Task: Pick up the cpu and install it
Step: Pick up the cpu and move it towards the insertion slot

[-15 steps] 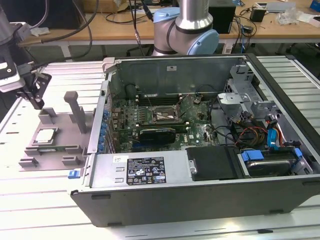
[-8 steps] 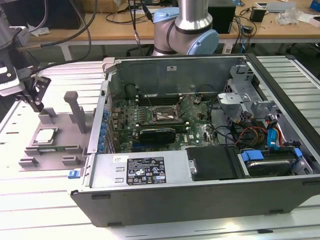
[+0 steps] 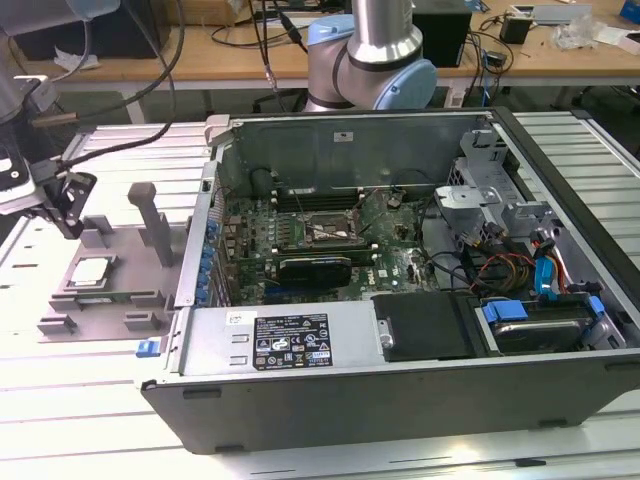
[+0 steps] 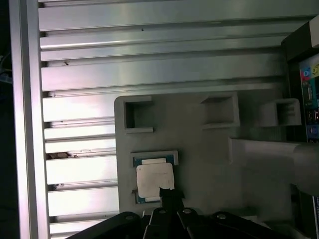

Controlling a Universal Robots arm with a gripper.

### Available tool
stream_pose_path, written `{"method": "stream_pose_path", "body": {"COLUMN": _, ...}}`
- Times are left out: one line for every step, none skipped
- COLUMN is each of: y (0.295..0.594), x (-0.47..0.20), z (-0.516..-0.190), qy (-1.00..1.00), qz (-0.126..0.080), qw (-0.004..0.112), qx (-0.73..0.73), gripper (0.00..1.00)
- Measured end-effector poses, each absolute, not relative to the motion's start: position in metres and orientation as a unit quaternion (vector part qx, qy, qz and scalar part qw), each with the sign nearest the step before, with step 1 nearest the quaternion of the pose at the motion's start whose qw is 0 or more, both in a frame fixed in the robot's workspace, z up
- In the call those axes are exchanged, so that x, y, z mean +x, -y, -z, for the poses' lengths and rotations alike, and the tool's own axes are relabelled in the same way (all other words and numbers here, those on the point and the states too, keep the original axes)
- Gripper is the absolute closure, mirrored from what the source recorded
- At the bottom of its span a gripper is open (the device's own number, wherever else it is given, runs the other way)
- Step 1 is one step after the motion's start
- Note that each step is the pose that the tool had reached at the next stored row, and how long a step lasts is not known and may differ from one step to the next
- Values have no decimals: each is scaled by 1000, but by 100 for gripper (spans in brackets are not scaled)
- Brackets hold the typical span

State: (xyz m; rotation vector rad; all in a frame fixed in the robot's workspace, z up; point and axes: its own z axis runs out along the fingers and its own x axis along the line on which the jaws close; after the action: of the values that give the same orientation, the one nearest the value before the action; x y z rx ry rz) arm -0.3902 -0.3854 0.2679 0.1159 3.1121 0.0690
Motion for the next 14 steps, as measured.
{"method": "stream_pose_path", "body": {"y": 386, "x": -391, "z": -265, "qy": -999, "qz": -22, "qw": 13, "qx": 37, "gripper": 89}}
{"method": "stream_pose_path", "body": {"y": 386, "x": -391, "z": -264, "qy": -999, "qz": -22, "qw": 13, "qx": 37, "gripper": 89}}
{"method": "stream_pose_path", "body": {"y": 387, "x": -391, "z": -260, "qy": -999, "qz": -22, "qw": 13, "qx": 37, "gripper": 89}}
{"method": "stream_pose_path", "body": {"y": 387, "x": -391, "z": -257, "qy": -999, "qz": -22, "qw": 13, "qx": 36, "gripper": 89}}
{"method": "stream_pose_path", "body": {"y": 388, "x": -391, "z": -254, "qy": -999, "qz": -22, "qw": 13, "qx": 35, "gripper": 89}}
{"method": "stream_pose_path", "body": {"y": 389, "x": -392, "z": -252, "qy": -999, "qz": -22, "qw": 13, "qx": 33, "gripper": 89}}
{"method": "stream_pose_path", "body": {"y": 390, "x": -392, "z": -249, "qy": -999, "qz": -22, "qw": 13, "qx": 31, "gripper": 89}}
{"method": "stream_pose_path", "body": {"y": 390, "x": -392, "z": -246, "qy": -999, "qz": -22, "qw": 13, "qx": 28, "gripper": 89}}
{"method": "stream_pose_path", "body": {"y": 391, "x": -392, "z": -243, "qy": -999, "qz": -22, "qw": 13, "qx": 24, "gripper": 89}}
{"method": "stream_pose_path", "body": {"y": 392, "x": -392, "z": -240, "qy": -999, "qz": -22, "qw": 13, "qx": 20, "gripper": 89}}
{"method": "stream_pose_path", "body": {"y": 393, "x": -392, "z": -238, "qy": -1000, "qz": -22, "qw": 13, "qx": 16, "gripper": 89}}
{"method": "stream_pose_path", "body": {"y": 393, "x": -393, "z": -237, "qy": -1000, "qz": -22, "qw": 13, "qx": 13, "gripper": 89}}
{"method": "stream_pose_path", "body": {"y": 393, "x": -393, "z": -235, "qy": -1000, "qz": -22, "qw": 13, "qx": 8, "gripper": 89}}
{"method": "stream_pose_path", "body": {"y": 394, "x": -394, "z": -233, "qy": -1000, "qz": -23, "qw": 13, "qx": 5, "gripper": 89}}
